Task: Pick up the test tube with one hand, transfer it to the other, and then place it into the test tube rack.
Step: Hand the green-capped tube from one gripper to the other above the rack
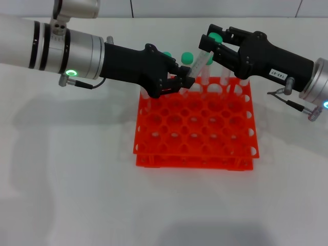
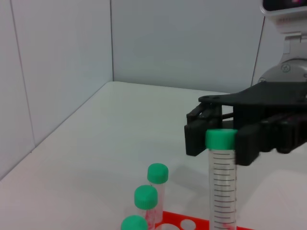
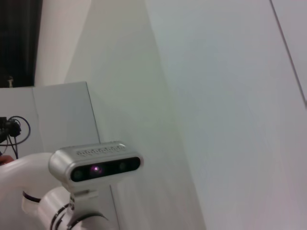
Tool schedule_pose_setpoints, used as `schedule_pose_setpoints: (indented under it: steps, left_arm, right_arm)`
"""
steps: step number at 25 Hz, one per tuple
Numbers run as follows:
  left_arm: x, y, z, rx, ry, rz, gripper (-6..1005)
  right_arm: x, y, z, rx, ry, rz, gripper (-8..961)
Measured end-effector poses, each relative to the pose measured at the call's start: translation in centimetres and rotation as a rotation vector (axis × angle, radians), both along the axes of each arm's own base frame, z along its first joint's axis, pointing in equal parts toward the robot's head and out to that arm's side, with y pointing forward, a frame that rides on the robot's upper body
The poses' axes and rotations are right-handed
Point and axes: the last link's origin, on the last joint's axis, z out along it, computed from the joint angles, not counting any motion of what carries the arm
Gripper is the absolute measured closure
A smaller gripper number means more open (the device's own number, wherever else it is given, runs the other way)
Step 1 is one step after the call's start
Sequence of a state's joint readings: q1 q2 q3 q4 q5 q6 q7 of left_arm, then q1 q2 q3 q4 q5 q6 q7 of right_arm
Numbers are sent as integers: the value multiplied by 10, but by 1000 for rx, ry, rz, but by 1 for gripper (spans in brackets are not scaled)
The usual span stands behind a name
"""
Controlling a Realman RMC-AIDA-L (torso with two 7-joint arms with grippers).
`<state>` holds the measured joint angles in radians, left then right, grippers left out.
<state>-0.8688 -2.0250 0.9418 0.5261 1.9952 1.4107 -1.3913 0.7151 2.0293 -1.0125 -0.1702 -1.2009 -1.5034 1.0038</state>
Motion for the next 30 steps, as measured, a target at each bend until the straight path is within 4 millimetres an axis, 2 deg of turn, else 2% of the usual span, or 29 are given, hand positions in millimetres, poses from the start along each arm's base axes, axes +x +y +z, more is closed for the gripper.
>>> schedule_pose_setpoints:
  steps: [2,8,15,27,30]
  left_arm:
    - [0,0,0,-1,0,0,722]
    - [0,0,-1,-1,-1,1,718]
    - [2,0,-1,-13,13,17,714]
    - [8,2,9,4,12,84,706]
    - [13,1,14,-6,12,91,479]
  right_arm:
    - [1,1,0,2,-4,-5,593]
    - [1,1,0,3,-6,-8,696]
    - [2,1,-1,3,-7,-11,695]
    - [3,1,1,10,-5,-14,694]
    - [3,1,1,9,-5,-16,694]
